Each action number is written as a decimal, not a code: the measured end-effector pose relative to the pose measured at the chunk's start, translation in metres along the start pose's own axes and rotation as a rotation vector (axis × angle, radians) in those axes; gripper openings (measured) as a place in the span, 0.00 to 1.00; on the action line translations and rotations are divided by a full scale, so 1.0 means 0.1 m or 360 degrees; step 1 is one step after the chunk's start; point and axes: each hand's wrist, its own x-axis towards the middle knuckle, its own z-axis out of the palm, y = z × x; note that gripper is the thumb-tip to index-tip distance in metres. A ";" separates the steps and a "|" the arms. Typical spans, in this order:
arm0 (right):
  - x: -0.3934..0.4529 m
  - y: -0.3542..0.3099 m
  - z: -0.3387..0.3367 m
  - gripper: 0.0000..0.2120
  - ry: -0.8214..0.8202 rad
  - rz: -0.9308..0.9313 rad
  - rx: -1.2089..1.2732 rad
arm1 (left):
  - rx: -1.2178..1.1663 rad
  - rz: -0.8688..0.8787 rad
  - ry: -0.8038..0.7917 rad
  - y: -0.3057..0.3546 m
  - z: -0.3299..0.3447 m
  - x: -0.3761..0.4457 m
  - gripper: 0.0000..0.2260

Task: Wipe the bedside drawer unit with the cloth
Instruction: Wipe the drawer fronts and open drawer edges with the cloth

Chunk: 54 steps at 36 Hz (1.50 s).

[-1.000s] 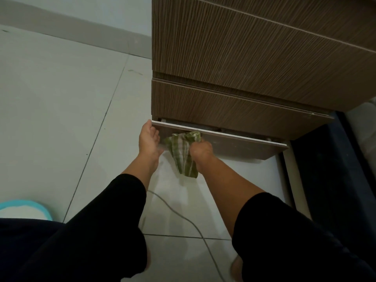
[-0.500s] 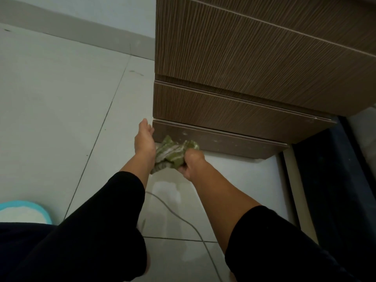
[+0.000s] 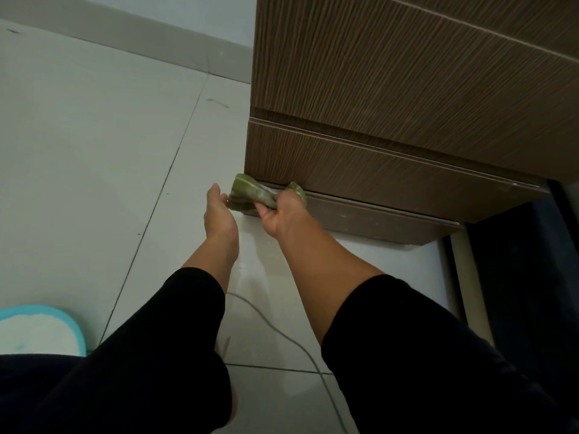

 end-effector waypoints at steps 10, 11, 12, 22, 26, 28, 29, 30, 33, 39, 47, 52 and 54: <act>0.37 -0.11 0.00 0.22 -0.0026 0.0070 0.0132 | 0.0066 -0.0028 -0.0151 -0.07 0.08 -0.01 0.25; 0.40 -0.12 -0.02 0.23 -0.0011 0.0075 0.0134 | 0.0073 -0.0025 -0.0169 -0.06 0.10 -0.02 0.25; 0.42 -0.14 -0.03 0.24 -0.0004 0.0073 0.0151 | 0.0082 -0.0025 -0.0195 -0.06 0.12 -0.03 0.26; 0.39 -0.49 -0.32 0.21 0.0072 -0.0137 0.0086 | 0.0048 0.0103 -0.0462 -0.11 0.40 -0.14 0.24; 0.36 -0.69 -0.52 0.21 0.0061 -0.0170 0.0101 | 0.0006 0.0066 -0.0445 -0.14 0.46 -0.14 0.27; 0.36 -0.80 -0.62 0.21 0.0078 -0.0181 0.0112 | 0.0008 0.0048 -0.0434 -0.16 0.48 -0.14 0.28; 0.36 -0.85 -0.67 0.21 0.0096 -0.0186 0.0111 | 0.0014 0.0040 -0.0429 -0.17 0.50 -0.14 0.28; 0.35 -0.91 -0.72 0.21 0.0111 -0.0193 0.0114 | 0.0019 0.0032 -0.0426 -0.18 0.51 -0.15 0.29; 0.33 -1.05 -0.87 0.22 0.0136 -0.0211 0.0122 | 0.0043 0.0010 -0.0449 -0.21 0.56 -0.19 0.29; 0.27 -1.35 -1.18 0.23 0.0212 -0.0297 0.0091 | 0.0117 -0.0016 -0.0484 -0.30 0.75 -0.32 0.30; 0.12 -1.72 -1.58 0.23 0.0324 -0.0436 0.0221 | 0.0247 -0.0075 -0.0564 -0.49 1.05 -0.53 0.29; 0.00 -1.91 -1.77 0.24 0.0441 -0.0545 0.0167 | 0.0298 -0.0080 -0.0611 -0.61 1.22 -0.63 0.29; -0.06 -1.98 -1.83 0.23 0.0475 -0.0581 0.0204 | 0.0331 -0.0064 -0.0643 -0.66 1.29 -0.67 0.28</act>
